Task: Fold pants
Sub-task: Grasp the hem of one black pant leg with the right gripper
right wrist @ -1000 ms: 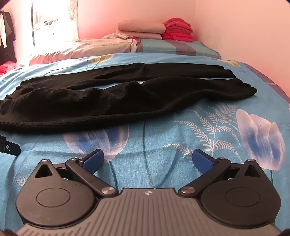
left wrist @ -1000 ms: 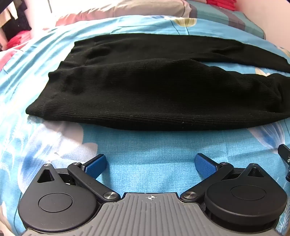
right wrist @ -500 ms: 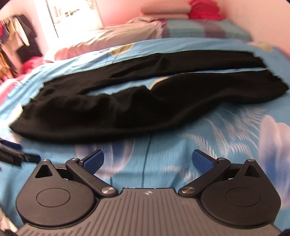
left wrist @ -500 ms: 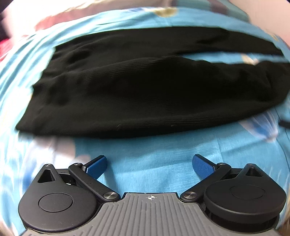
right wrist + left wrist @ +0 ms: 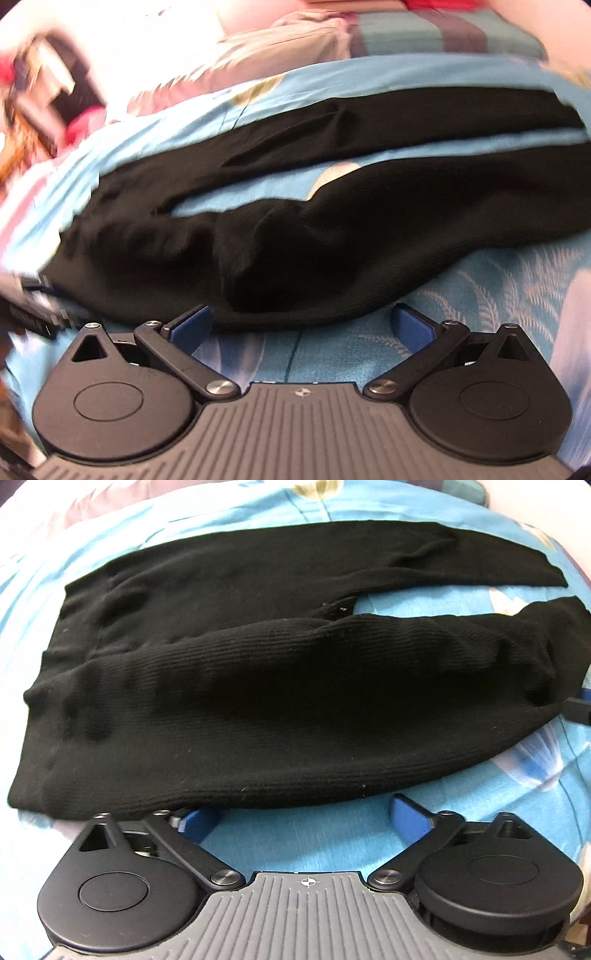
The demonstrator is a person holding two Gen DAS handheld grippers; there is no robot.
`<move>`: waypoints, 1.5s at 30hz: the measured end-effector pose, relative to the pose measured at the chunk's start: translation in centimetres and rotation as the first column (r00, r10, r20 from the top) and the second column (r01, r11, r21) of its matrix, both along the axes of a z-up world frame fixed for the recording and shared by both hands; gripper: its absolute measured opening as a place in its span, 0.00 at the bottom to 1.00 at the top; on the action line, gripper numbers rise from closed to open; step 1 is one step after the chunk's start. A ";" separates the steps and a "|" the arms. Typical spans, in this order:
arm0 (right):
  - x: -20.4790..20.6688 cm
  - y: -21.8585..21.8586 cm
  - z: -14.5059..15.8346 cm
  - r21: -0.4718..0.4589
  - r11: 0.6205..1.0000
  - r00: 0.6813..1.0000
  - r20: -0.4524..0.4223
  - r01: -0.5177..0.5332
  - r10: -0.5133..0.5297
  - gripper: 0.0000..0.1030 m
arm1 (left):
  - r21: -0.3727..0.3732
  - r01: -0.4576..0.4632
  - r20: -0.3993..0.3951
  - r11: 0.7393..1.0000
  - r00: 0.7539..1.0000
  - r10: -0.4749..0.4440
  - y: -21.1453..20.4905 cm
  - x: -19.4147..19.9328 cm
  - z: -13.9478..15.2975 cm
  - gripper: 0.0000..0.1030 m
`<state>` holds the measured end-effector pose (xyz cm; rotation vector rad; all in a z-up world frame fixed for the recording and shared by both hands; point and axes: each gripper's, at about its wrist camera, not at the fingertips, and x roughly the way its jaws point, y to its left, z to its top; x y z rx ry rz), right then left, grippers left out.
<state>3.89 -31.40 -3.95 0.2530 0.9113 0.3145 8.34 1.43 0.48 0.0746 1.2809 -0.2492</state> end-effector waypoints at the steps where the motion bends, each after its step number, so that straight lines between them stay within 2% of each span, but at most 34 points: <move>1: 0.1 -1.0 0.1 0.033 0.999 0.999 -0.021 0.038 -0.037 0.95 | -0.012 -0.010 -0.014 1.000 1.000 0.010 0.2 0.1 0.3 1.00; 4: 0.4 -5.1 0.8 0.099 0.970 0.974 -0.085 0.220 -0.212 0.94 | -0.047 -0.085 -0.074 0.995 0.994 0.081 1.1 0.1 1.6 1.00; 6: 0.8 -8.2 1.2 0.106 0.929 0.934 -0.081 0.355 -0.348 0.94 | -0.045 -0.142 -0.100 0.989 0.985 0.137 1.6 1.2 2.5 1.00; 9: 2.3 -12.5 1.3 0.087 0.852 0.857 -0.073 0.515 -0.511 0.86 | -0.050 -0.162 -0.041 0.985 0.986 0.160 0.9 2.1 4.3 1.00; 11: 3.8 -15.3 0.9 0.106 0.793 0.800 -0.076 0.599 -0.595 0.73 | 0.003 -0.177 0.048 0.984 0.983 0.177 -0.1 3.2 4.2 1.00; 13: 5.7 -17.6 0.0 0.140 0.754 0.767 -0.101 0.642 -0.634 0.63 | 0.077 -0.211 0.107 0.975 0.974 0.202 -1.1 4.8 3.0 1.00; 14: 6.5 -18.5 -0.1 0.167 0.736 0.753 -0.084 0.656 -0.652 0.62 | 0.108 -0.224 0.106 0.969 0.971 0.213 -1.7 5.6 2.0 1.00; 16: 7.9 -20.0 -0.3 0.201 0.703 0.730 -0.117 0.682 -0.674 0.61 | 0.169 -0.254 0.068 0.952 0.967 0.246 -2.5 6.5 -0.4 1.00; 17: 8.5 -20.8 -0.5 0.225 0.693 0.726 -0.131 0.685 -0.675 0.61 | 0.168 -0.297 0.054 0.940 0.955 0.292 -2.3 6.6 -1.1 1.00; 18: 9.0 -21.3 -0.9 0.232 0.693 0.728 -0.135 0.683 -0.672 0.52 | 0.133 -0.356 0.043 0.925 0.934 0.353 -1.6 6.4 -1.2 1.00; 19: 9.4 -21.5 -1.1 0.208 0.710 0.738 -0.127 0.673 -0.662 0.20 | 0.108 -0.398 0.012 0.911 0.917 0.399 -1.0 6.6 -1.4 1.00; 20: 9.4 -21.4 -1.0 0.150 0.731 0.746 -0.117 0.666 -0.656 0.11 | 0.085 -0.429 -0.006 0.899 0.902 0.431 -0.3 6.7 -1.5 1.00; 21: 9.3 -21.1 -0.7 0.104 0.760 0.767 -0.115 0.642 -0.632 0.10 | 0.078 -0.427 -0.007 0.901 0.904 0.428 -0.2 6.7 -1.5 1.00; 22: 8.6 -21.2 -0.1 0.108 0.766 0.773 -0.122 0.634 -0.623 0.10 | 0.088 -0.417 -0.002 0.905 0.908 0.419 -0.3 6.7 -1.4 1.00; 23: 7.5 -22.0 0.6 0.113 0.749 0.757 -0.121 0.653 -0.642 0.10 | 0.103 -0.414 -0.001 0.905 0.909 0.416 -0.6 6.8 -1.3 1.00; 25: 4.8 -23.2 1.5 0.100 0.722 0.728 -0.049 0.685 -0.684 0.10 | 0.121 -0.424 -0.003 0.898 0.904 0.427 -1.0 6.8 -1.1 1.00; 26: 4.1 -24.1 0.7 0.059 0.707 0.709 -0.069 0.705 -0.702 0.10 | 0.123 -0.433 -0.004 0.893 0.900 0.437 -1.2 6.8 -1.2 1.00; 27: 3.8 -24.9 -0.4 0.075 0.696 0.699 -0.125 0.714 -0.704 0.11 | 0.124 -0.438 -0.005 0.890 0.897 0.442 -1.2 6.9 -1.2 1.00; 28: 3.0 -25.6 -0.9 0.149 0.670 0.686 -0.141 0.727 -0.714 0.12 | 0.125 -0.437 -0.005 0.891 0.897 0.441 -1.3 6.8 -1.3 1.00; 29: 3.1 -25.7 -0.8 0.155 0.671 0.689 -0.153 0.725 -0.708 0.12 | 0.126 -0.434 -0.007 0.892 0.899 0.438 -1.4 6.9 -1.3 1.00; 30: 3.2 -25.7 -0.5 0.147 0.672 0.688 -0.151 0.726 -0.710 0.16 | 0.125 -0.430 -0.011 0.894 0.900 0.435 -1.4 7.0 -1.4 1.00; 32: 3.1 -25.3 -0.1 0.150 0.626 0.643 -0.138 0.766 -0.753 0.33 | 0.122 -0.429 -0.020 0.895 0.901 0.434 -0.9 6.9 -1.2 1.00; 33: 3.5 -25.3 -0.1 0.149 0.612 0.629 -0.144 0.777 -0.764 0.53 | 0.123 -0.426 -0.023 0.896 0.902 0.432 -0.7 7.1 -1.3 1.00; 34: 3.3 -24.8 -0.2 0.149 0.605 0.623 -0.160 0.782 -0.766 0.58 | 0.122 -0.423 -0.026 0.898 0.903 0.429 -0.5 7.2 -1.4 1.00; 35: 2.8 -24.1 -0.2 0.162 0.607 0.627 -0.157 0.778 -0.763 0.58 | 0.120 -0.419 -0.025 0.900 0.905 0.425 -0.4 7.2 -1.4 1.00; 37: 2.3 -21.7 -0.2 0.149 0.646 0.662 -0.134 0.749 -0.737 0.58 | 0.109 -0.408 -0.020 0.907 0.911 0.412 -0.1 7.3 -1.6 1.00; 38: 1.9 -20.5 -0.3 0.137 0.665 0.679 -0.119 0.734 -0.724 0.58 | 0.104 -0.402 -0.015 0.909 0.914 0.406 -0.1 7.2 -1.5 1.00; 39: 1.5 -19.5 -0.4 0.130 0.680 0.692 -0.120 0.722 -0.712 0.51 | 0.102 -0.394 -0.009 0.913 0.918 0.397 0.0 6.9 -1.5 1.00; 40: 1.4 -18.8 -0.6 0.117 0.694 0.703 -0.124 0.711 -0.700 0.39 | 0.103 -0.385 -0.006 0.917 0.922 0.388 0.0 6.9 -1.5 1.00; 42: 2.4 -17.9 -0.2 -0.002 0.726 0.724 -0.072 0.687 -0.686 0.08 | 0.103 -0.378 -0.005 0.920 0.925 0.380 0.0 6.9 -1.5 1.00; 43: 2.4 -18.0 -0.2 -0.029 0.733 0.730 -0.067 0.680 -0.680 0.07 | 0.102 -0.374 -0.005 0.922 0.926 0.377 0.0 6.9 -1.5 1.00; 44: 2.0 -18.5 0.0 -0.006 0.713 0.710 -0.090 0.701 -0.699 0.07 | 0.102 -0.368 -0.004 0.924 0.929 0.370 0.0 6.9 -1.5 1.00; 45: 1.5 -19.3 0.2 0.012 0.670 0.666 -0.120 0.742 -0.736 0.07 | 0.102 -0.359 -0.004 0.928 0.932 0.362 0.0 6.8 -1.5 1.00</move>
